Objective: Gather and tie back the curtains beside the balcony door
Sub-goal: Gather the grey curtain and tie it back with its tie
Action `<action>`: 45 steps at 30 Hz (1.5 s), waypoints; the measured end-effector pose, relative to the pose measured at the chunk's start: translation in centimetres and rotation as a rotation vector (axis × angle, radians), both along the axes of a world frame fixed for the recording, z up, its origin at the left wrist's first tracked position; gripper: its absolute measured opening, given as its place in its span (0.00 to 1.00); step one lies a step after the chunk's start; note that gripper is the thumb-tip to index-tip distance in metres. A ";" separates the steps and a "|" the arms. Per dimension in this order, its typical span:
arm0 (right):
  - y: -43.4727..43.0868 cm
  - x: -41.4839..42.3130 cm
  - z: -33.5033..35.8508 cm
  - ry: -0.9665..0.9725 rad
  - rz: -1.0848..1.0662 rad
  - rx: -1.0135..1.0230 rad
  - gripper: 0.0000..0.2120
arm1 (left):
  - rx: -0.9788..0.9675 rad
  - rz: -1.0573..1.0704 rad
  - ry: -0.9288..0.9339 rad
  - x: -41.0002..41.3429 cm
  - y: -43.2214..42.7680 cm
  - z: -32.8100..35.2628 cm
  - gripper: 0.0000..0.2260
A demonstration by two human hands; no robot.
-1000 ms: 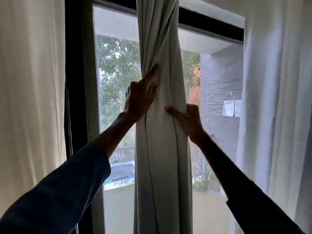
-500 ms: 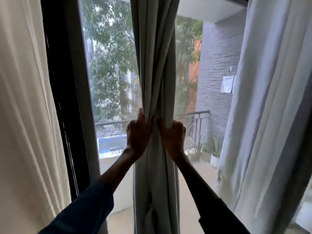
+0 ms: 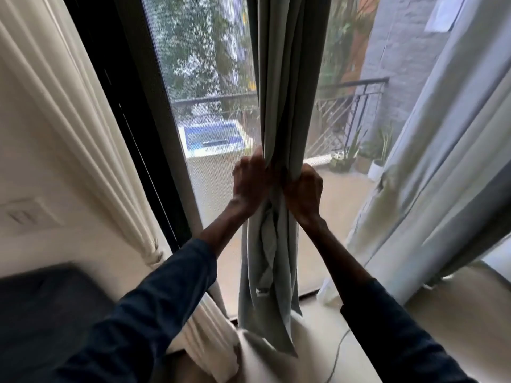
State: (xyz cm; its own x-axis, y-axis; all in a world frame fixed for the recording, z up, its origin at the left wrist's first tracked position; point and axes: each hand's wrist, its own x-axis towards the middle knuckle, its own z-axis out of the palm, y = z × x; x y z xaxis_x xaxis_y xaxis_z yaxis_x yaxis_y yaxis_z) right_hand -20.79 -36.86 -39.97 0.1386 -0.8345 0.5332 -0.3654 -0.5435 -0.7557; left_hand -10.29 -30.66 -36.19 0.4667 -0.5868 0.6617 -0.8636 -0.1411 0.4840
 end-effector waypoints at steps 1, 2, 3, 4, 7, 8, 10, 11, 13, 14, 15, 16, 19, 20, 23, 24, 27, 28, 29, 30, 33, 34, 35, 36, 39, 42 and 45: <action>0.2 -0.4 -0.4 0.002 0.007 -0.031 0.21 | 0.016 -0.013 -0.005 -0.2 0.4 -0.7 0.17; 0.2 -0.9 -0.4 0.016 0.007 -0.061 0.20 | 0.030 -0.026 -0.005 -0.4 0.7 -0.8 0.18; 0.0 -1.5 -0.4 0.040 0.008 -0.080 0.19 | 0.031 -0.029 -0.006 -0.4 1.0 -0.9 0.19; -0.1 -2.1 -0.1 0.058 0.011 -0.092 0.18 | 0.027 -0.016 0.002 -0.4 1.2 -0.8 0.20; 0.7 -2.4 -0.2 0.058 0.017 -0.061 0.17 | 0.057 0.010 -0.012 -1.0 1.4 -0.4 0.19; 1.7 -1.8 -0.4 0.086 0.009 -0.043 0.16 | 0.087 0.006 -0.026 -1.5 1.3 -0.4 0.15; 3.8 -0.1 -1.3 0.154 0.022 -0.041 0.08 | 0.177 0.023 -0.045 -2.6 1.2 -0.3 0.11; 4.7 0.5 -1.8 0.164 0.026 -0.053 0.04 | 0.219 0.032 -0.053 -2.8 1.2 -0.3 0.11; 5.6 0.7 -2.3 0.153 0.043 -0.080 0.03 | 0.265 0.001 -0.029 -2.2 1.4 -0.5 0.11; 5.8 0.5 -2.2 0.147 0.060 -0.071 0.04 | 0.278 -0.041 0.005 -1.7 1.6 -0.4 0.11; 5.9 0.3 -2.2 0.139 0.077 -0.053 0.04 | 0.296 -0.100 0.038 -1.1 1.9 -0.3 0.11; 6.2 0.2 -2.1 0.137 0.086 -0.035 0.06 | 0.328 -0.167 0.072 -0.7 2.2 -0.1 0.11; 7.1 0.5 -1.9 0.202 0.089 0.015 0.14 | 0.444 -0.347 0.233 0.0 2.3 0.9 0.08; 7.3 0.5 -1.8 0.214 0.095 0.047 0.15 | 0.454 -0.414 0.337 0.2 2.2 1.2 0.08; 7.0 0.0 -1.2 0.198 0.219 0.095 0.23 | 0.447 -0.653 0.713 0.4 2.9 2.0 0.09; 7.0 -0.3 -1.0 0.178 0.325 0.118 0.27 | 0.461 -0.733 0.797 0.5 3.4 2.3 0.10; 6.3 -0.8 -1.8 0.081 0.576 0.191 0.31 | 0.530 -0.897 0.914 0.7 4.8 3.4 0.21; 6.0 -0.7 -2.0 0.110 0.540 0.207 0.32 | 0.545 -0.925 0.925 0.9 4.9 3.5 0.23; 5.9 -0.7 -2.1 0.160 0.448 0.199 0.31 | 0.557 -0.949 0.926 1.0 4.8 3.4 0.22; 5.7 -0.6 -2.1 0.204 0.348 0.173 0.28 | 0.577 -0.976 0.911 1.4 4.5 3.2 0.21; 4.9 -1.0 -1.8 0.207 0.248 0.128 0.19 | 0.598 -0.946 0.814 3.0 2.8 1.7 0.19; 4.6 -1.2 -1.9 0.192 0.256 0.149 0.15 | 0.592 -0.887 0.804 3.7 2.2 1.0 0.18; 4.3 -1.4 -1.9 0.178 0.253 0.175 0.11 | 0.567 -0.823 0.733 4.2 1.8 0.4 0.17; 3.9 -1.5 -2.1 0.169 0.233 0.198 0.08 | 0.516 -0.729 0.581 4.7 1.3 -0.5 0.16; 3.5 -1.4 -2.6 0.197 0.149 0.198 0.03 | 0.424 -0.392 0.200 5.0 1.2 -2.1 0.19; 3.3 -0.9 -2.8 0.212 0.085 0.168 0.06 | 0.354 -0.229 0.173 5.1 1.3 -3.3 0.14; 2.5 -0.6 -2.8 0.189 0.013 0.147 0.07 | 0.267 -0.162 0.152 5.5 2.4 -3.7 0.14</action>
State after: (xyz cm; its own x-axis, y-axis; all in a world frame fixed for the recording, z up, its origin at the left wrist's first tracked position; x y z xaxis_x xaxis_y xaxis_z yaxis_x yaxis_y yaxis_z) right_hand -21.37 -34.36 -42.75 0.2354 -0.8989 0.3696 -0.5018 -0.4380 -0.7458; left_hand -4.77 -28.31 -39.91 0.4345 -0.8044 0.4052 -0.8060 -0.1465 0.5734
